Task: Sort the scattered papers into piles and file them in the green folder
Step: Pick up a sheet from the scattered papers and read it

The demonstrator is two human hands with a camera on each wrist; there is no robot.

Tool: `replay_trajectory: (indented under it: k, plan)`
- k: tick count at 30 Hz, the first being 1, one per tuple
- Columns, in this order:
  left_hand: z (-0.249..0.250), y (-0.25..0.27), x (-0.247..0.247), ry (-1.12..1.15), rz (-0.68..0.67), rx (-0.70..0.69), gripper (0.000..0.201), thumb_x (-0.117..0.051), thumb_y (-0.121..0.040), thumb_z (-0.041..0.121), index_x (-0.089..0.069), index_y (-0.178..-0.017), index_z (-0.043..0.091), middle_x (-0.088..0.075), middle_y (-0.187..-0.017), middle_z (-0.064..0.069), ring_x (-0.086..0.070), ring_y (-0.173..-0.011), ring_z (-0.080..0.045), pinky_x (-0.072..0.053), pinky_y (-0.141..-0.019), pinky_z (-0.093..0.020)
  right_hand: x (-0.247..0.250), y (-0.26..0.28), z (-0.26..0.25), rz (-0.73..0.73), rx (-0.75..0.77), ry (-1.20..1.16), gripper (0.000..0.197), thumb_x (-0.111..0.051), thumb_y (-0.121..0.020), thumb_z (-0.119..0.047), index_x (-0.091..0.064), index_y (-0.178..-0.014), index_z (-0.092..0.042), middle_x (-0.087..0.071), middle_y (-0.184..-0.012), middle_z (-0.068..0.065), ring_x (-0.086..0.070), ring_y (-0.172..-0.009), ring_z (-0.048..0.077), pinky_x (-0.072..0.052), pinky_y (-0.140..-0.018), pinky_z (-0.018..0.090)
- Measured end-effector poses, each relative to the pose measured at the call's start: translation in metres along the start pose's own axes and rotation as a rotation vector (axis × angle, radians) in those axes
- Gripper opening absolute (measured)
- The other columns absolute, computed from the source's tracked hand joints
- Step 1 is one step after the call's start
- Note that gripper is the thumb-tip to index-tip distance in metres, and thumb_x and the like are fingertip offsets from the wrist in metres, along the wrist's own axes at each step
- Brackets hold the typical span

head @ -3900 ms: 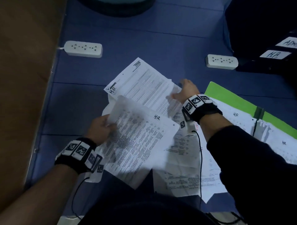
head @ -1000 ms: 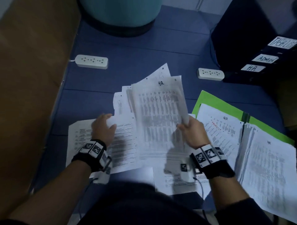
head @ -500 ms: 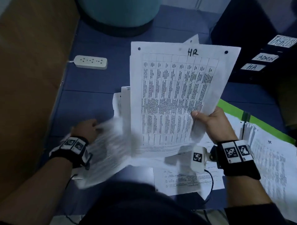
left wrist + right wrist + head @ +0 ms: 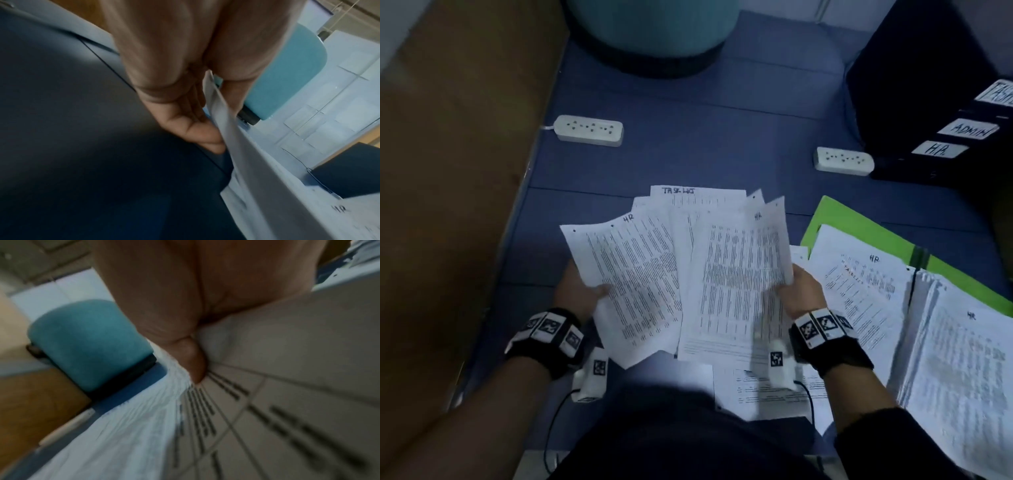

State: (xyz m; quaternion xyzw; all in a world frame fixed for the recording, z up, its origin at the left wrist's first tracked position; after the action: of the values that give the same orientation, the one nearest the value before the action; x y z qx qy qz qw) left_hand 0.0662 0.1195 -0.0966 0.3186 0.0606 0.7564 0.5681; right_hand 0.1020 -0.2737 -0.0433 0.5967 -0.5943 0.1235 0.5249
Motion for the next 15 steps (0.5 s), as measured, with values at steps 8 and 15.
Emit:
replay_trajectory:
  k: [8, 15]
  plan:
    - [0.016, 0.009, -0.001, -0.005, 0.062, 0.051, 0.034, -0.065, -0.086, 0.001, -0.058, -0.119, -0.002, -0.057, -0.103, -0.007, -0.053, -0.093, -0.020, -0.040, -0.079, -0.030, 0.008, 0.022, -0.038, -0.121, 0.185, -0.651, 0.021, -0.062, -0.089, -0.005, -0.060, -0.109, -0.013, -0.065, -0.086, -0.004, -0.060, -0.078, 0.012, -0.046, -0.062, 0.016]
    - [0.009, 0.008, -0.016, 0.297, 0.015, 0.141, 0.038, -0.058, -0.087, 0.048, -0.057, -0.113, 0.020, -0.062, -0.119, -0.007, -0.059, -0.108, -0.028, -0.045, -0.097, -0.047, -0.080, 0.018, -0.058, -0.204, 0.109, -0.263, 0.036, -0.072, -0.083, -0.028, -0.062, -0.113, -0.011, -0.066, -0.094, -0.005, -0.062, -0.076, 0.010, -0.047, -0.055, 0.014]
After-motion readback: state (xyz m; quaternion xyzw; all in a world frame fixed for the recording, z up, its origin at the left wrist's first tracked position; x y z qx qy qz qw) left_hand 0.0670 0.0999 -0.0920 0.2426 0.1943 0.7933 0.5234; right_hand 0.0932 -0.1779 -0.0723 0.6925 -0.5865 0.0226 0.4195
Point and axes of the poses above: each hand's wrist, its own y-axis away from the middle knuckle, its own x-axis out of the back of the hand, z = x × y, the point moved 7 cm from there along -y, towards the middle knuckle
